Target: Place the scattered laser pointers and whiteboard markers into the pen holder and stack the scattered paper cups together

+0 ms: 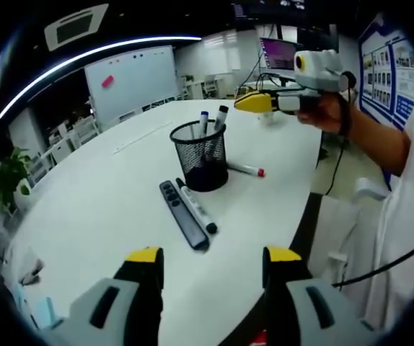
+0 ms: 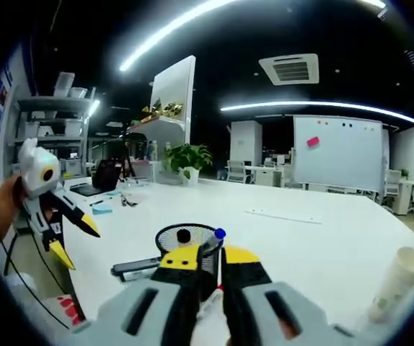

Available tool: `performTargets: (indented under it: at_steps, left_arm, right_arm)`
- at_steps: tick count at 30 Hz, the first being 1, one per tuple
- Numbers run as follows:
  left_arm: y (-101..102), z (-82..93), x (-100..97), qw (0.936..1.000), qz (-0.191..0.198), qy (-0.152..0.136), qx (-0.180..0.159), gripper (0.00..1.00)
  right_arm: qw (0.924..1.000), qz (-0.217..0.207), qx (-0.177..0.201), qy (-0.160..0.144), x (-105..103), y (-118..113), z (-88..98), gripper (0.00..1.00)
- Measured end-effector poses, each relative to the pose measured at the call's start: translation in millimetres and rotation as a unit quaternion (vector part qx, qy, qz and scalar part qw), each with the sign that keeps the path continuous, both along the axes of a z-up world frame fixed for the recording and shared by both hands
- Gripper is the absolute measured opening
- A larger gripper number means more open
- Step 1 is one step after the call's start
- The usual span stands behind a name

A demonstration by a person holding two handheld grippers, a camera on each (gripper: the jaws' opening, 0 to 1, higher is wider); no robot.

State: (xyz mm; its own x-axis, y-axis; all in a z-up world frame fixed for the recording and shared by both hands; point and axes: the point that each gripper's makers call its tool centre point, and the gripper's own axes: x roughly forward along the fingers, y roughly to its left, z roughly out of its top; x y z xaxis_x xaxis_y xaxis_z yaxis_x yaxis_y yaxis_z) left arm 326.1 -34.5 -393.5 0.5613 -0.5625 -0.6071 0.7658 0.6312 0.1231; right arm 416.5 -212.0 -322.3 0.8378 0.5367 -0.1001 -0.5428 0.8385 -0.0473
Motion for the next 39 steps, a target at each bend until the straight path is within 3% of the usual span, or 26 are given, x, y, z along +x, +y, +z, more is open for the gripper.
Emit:
performTargets:
  at_steps: [39]
  left_arm:
    - [3.7,-5.3,-2.1,1.0000,0.004,0.005,0.000,0.55]
  right_arm:
    - [0.9989,-0.003,-0.019,0.044,-5.3,-1.5,-39.0,0.12]
